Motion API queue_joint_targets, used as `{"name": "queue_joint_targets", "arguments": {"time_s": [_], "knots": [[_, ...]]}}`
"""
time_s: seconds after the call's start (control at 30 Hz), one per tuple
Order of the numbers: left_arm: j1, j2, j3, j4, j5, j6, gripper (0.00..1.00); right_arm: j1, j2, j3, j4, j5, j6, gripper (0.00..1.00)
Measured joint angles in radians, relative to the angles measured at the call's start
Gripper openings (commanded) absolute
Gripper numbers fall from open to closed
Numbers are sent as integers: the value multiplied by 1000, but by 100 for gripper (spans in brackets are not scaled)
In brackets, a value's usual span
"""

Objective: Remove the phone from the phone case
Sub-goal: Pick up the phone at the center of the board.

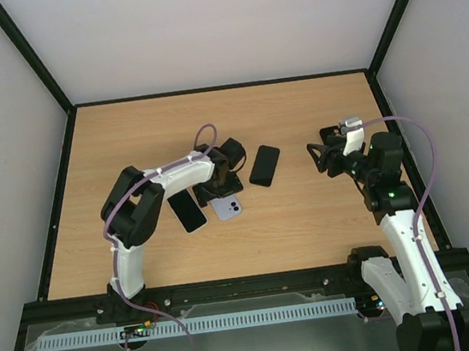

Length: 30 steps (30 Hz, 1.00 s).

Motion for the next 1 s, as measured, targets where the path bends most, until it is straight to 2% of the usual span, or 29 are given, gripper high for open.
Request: {"name": "queue_joint_targets", "arguments": {"time_s": [0.23,0.57,0.87,1.0], "knots": [[0,16,0,1,30,1,91,0,-2,0,6,0,3,68],[-1,29,11,2,47,17,91,0,4,-9,15,0,10,69],[-5,24,8,2,80,84,68,0,6,-10,22,0,14,69],[-29,-1,-26,29,67,168,65,0,6,-10,22,-13,11,67]]}}
